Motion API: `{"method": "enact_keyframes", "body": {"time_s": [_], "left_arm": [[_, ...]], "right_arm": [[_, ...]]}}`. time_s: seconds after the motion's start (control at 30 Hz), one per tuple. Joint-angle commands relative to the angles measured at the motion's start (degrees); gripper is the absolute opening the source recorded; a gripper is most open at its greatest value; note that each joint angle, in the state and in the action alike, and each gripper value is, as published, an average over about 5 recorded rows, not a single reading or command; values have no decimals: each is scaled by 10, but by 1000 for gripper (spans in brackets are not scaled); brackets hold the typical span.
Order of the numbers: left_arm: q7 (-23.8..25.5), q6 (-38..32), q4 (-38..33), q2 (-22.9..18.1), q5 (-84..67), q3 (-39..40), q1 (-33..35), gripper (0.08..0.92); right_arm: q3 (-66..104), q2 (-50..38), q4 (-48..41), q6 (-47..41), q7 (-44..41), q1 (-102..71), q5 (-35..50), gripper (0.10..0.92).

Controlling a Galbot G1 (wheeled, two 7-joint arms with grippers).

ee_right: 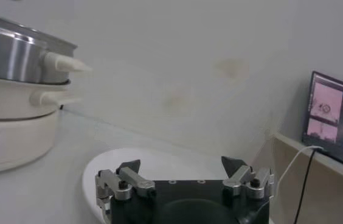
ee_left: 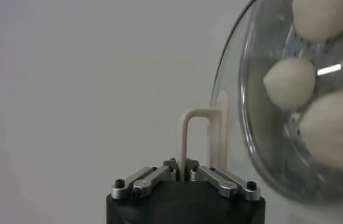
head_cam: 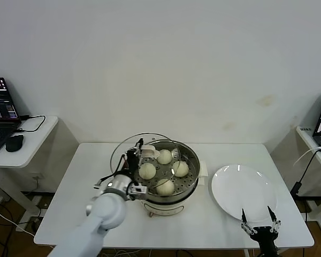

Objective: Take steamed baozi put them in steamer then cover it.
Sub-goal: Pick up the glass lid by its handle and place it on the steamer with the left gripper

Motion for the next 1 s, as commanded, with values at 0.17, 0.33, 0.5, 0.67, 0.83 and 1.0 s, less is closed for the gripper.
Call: {"method": "enact_keyframes", "body": {"time_s": [0.17, 0.33, 0.5, 0.67, 0.83, 1.0], "left_arm": [[16, 17, 35, -89, 65, 40, -23, 152], [14, 16, 47, -103, 76, 41, -19, 152], [13, 13, 56, -111, 85, 42, -15, 152], [12, 10, 58, -112, 93, 42, -8, 152], [11, 7, 60, -113, 98, 41, -2, 152], [10, 3, 65, -113, 101, 41, 0, 152]], "right_arm": [[-7, 0, -5, 2, 2, 1, -6, 823], [-11, 1, -6, 3, 4, 2, -9, 823], [-10, 0, -6, 5, 5, 1, -9, 823], [-10, 0, -8, 5, 6, 2, -8, 823], [-10, 0, -13, 7, 7, 3, -9, 823], [-12, 0, -16, 8, 8, 5, -10, 823]]}}
